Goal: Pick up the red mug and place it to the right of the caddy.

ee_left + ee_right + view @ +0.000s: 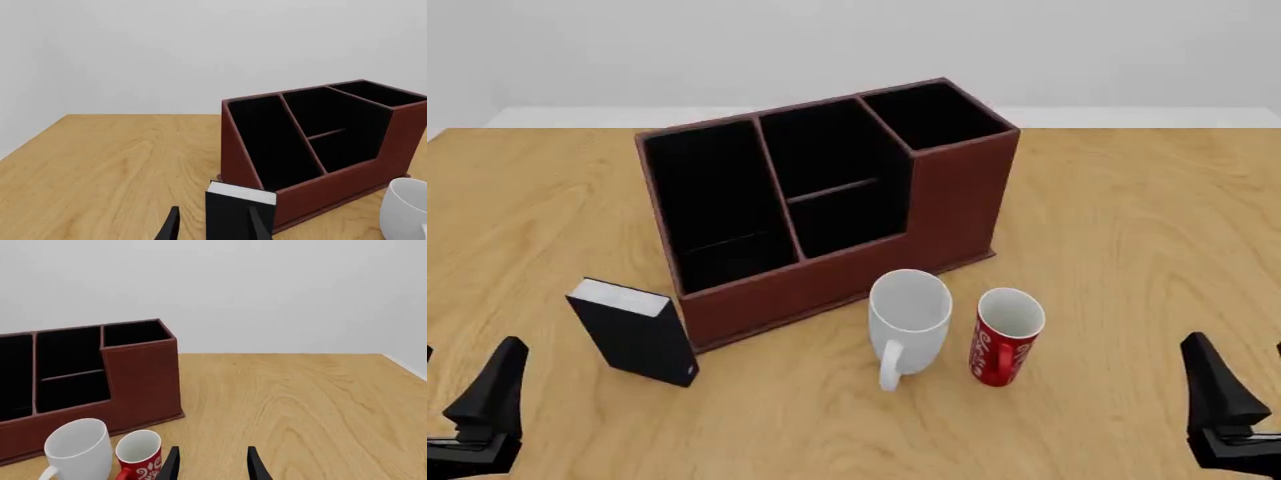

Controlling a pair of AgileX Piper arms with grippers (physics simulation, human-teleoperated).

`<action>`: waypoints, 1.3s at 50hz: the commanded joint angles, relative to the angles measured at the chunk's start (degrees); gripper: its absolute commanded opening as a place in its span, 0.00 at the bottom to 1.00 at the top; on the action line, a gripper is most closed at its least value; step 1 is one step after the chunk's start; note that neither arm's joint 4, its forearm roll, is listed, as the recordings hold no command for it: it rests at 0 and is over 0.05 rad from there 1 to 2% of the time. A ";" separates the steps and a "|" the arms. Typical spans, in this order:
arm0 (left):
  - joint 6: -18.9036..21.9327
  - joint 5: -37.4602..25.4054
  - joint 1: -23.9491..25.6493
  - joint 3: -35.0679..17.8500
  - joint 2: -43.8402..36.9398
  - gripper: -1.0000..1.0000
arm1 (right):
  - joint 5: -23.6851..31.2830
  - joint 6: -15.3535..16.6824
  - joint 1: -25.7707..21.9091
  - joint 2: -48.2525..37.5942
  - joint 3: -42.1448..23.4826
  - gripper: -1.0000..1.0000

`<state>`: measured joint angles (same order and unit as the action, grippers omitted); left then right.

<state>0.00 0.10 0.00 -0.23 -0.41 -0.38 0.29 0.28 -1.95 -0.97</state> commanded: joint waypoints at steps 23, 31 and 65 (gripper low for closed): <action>0.00 0.01 0.00 -0.02 -0.02 1.00 | 21.56 -11.56 -8.58 -22.73 -34.06 1.00; 0.00 0.01 -0.01 -0.02 -0.04 1.00 | 26.75 -10.44 -10.53 -33.87 -37.95 1.00; -0.02 0.01 -0.01 -0.02 -0.02 1.00 | 22.19 -20.91 -18.23 -46.09 -30.33 1.00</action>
<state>-0.01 0.11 0.00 -0.25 -0.44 23.38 -18.65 -16.89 -45.61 -34.26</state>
